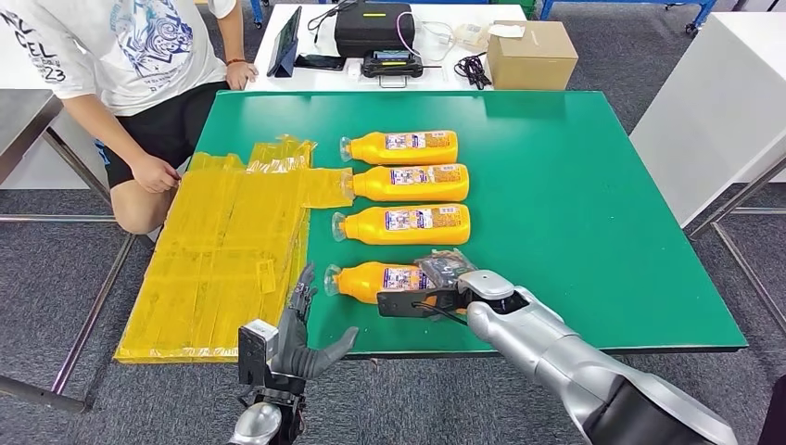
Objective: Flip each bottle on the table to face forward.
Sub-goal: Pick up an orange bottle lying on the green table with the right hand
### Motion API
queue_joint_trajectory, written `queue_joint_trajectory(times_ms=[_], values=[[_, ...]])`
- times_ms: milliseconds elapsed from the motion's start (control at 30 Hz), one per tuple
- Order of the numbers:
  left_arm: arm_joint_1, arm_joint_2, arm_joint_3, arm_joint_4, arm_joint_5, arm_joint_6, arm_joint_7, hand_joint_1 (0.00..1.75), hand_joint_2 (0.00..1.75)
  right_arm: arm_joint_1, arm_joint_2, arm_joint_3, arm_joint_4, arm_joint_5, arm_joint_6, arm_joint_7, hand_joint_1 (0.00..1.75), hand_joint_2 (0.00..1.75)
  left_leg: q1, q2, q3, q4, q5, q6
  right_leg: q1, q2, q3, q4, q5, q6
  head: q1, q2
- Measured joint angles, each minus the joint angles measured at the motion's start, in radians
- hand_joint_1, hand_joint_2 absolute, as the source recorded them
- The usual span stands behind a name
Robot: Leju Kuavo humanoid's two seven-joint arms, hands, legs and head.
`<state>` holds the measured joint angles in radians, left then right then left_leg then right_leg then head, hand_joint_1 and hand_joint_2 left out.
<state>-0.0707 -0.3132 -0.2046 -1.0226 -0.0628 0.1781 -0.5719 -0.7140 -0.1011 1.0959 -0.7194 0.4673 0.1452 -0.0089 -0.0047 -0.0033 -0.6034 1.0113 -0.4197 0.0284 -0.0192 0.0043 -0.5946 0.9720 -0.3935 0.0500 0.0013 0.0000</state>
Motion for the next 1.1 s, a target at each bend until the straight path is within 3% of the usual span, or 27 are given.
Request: queue_joint_trajectory(times_ms=[133, 267, 367, 533, 767, 1100], values=[[0.011, 0.000, 0.002, -0.004, 0.000, 0.003, -0.009, 0.00, 1.75, 0.062, -0.019, -0.094, -0.078, -0.040, -0.073, -0.035, 1.75, 1.75, 0.000, -0.001, -0.002, 0.000, 0.001, 0.001, 0.000, -0.001, 0.000, 0.000, 0.000, 0.000, 0.000, 0.000], [0.039, 0.001, 0.005, -0.030, 0.001, 0.010, -0.015, 0.00, 1.75, 0.213, -0.029, -0.272, -0.292, 0.006, -0.253, -0.099, 1.75, 1.75, 0.000, -0.004, -0.008, 0.000, 0.001, 0.001, 0.000, -0.003, -0.004, 0.001, -0.001, 0.001, 0.000, 0.000], [0.059, 0.001, 0.007, -0.052, 0.001, 0.018, -0.016, 0.00, 1.75, 0.315, -0.012, -0.403, -0.457, 0.081, -0.337, -0.114, 1.75, 1.75, 0.000, -0.006, -0.011, 0.000, 0.001, 0.001, 0.000, -0.004, -0.007, 0.001, -0.002, 0.003, 0.000, 0.000], [0.069, 0.001, 0.011, -0.072, 0.000, 0.021, -0.016, 0.00, 1.75, 0.389, 0.005, -0.514, -0.586, 0.120, -0.368, -0.125, 1.75, 1.75, 0.000, -0.006, -0.014, 0.000, 0.000, 0.001, -0.001, -0.005, -0.009, 0.001, -0.003, 0.003, 0.000, 0.000], [0.077, 0.001, 0.014, -0.090, 0.008, 0.031, -0.013, 0.00, 1.75, 0.496, 0.085, -0.658, -0.734, 0.234, -0.652, -0.226, 1.75, 1.75, 0.000, -0.006, -0.014, 0.000, 0.000, 0.001, -0.001, -0.005, -0.010, 0.000, -0.003, 0.003, 0.000, 0.000], [0.078, 0.000, 0.013, -0.101, 0.034, 0.020, -0.011, 0.00, 1.75, 0.562, 0.133, -0.730, -0.803, 0.251, -0.686, -0.263, 1.75, 1.75, 0.000, -0.006, -0.014, 0.000, 0.000, 0.001, -0.001, -0.005, -0.010, 0.000, -0.003, 0.003, 0.000, 0.000]])
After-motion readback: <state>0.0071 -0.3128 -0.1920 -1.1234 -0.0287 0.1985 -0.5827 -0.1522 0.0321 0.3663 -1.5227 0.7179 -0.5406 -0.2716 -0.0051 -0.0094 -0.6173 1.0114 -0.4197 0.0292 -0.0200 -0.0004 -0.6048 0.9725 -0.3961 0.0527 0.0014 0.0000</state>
